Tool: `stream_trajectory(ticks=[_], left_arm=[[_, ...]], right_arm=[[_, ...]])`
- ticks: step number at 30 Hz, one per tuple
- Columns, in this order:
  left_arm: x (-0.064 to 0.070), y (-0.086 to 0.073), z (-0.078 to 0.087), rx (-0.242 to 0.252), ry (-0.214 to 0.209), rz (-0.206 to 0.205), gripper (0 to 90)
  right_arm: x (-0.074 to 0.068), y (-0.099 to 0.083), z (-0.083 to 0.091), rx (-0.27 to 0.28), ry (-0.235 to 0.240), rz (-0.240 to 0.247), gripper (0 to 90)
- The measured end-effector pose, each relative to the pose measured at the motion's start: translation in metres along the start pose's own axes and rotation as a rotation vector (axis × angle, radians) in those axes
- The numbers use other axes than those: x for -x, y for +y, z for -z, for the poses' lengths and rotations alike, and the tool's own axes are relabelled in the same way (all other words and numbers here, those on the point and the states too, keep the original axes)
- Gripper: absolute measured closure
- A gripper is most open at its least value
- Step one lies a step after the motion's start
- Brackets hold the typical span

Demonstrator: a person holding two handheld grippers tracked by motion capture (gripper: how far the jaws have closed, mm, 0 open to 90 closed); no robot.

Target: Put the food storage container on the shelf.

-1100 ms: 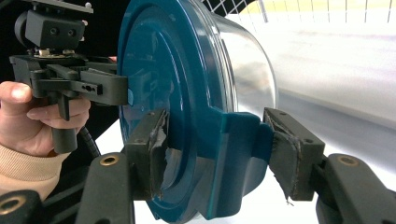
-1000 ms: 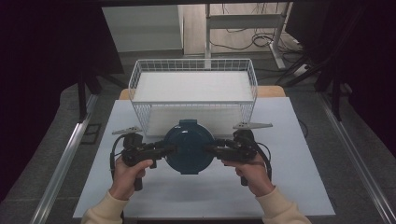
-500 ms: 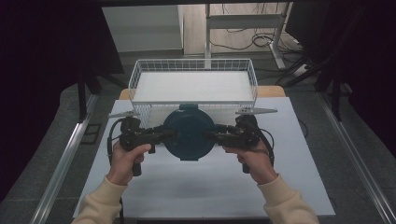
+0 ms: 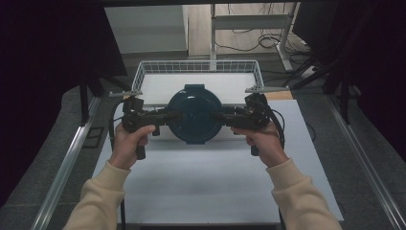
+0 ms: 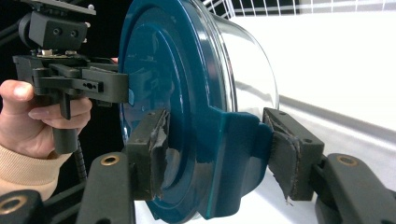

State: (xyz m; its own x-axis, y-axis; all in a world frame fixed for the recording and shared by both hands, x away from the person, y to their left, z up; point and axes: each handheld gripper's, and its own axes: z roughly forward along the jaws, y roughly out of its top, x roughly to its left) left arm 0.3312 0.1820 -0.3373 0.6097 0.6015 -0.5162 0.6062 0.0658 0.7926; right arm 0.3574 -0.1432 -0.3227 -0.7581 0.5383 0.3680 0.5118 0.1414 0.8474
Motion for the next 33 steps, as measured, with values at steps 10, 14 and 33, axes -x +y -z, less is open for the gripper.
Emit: stream_trajectory(ticks=[10, 14, 33], left_arm=[[-0.001, 0.038, -0.003, 0.019, -0.005, -0.014, 39.0], [-0.006, 0.052, -0.007, 0.02, -0.007, -0.003, 39.0], [-0.039, 0.079, -0.028, -0.006, -0.01, 0.031, 39.0]], right_arm=[[0.006, 0.04, 0.002, 0.008, 0.0, 0.018, 42.8], [0.013, 0.055, 0.0, 0.008, -0.001, 0.02, 42.9], [0.046, 0.079, -0.023, -0.001, -0.006, -0.037, 42.7]])
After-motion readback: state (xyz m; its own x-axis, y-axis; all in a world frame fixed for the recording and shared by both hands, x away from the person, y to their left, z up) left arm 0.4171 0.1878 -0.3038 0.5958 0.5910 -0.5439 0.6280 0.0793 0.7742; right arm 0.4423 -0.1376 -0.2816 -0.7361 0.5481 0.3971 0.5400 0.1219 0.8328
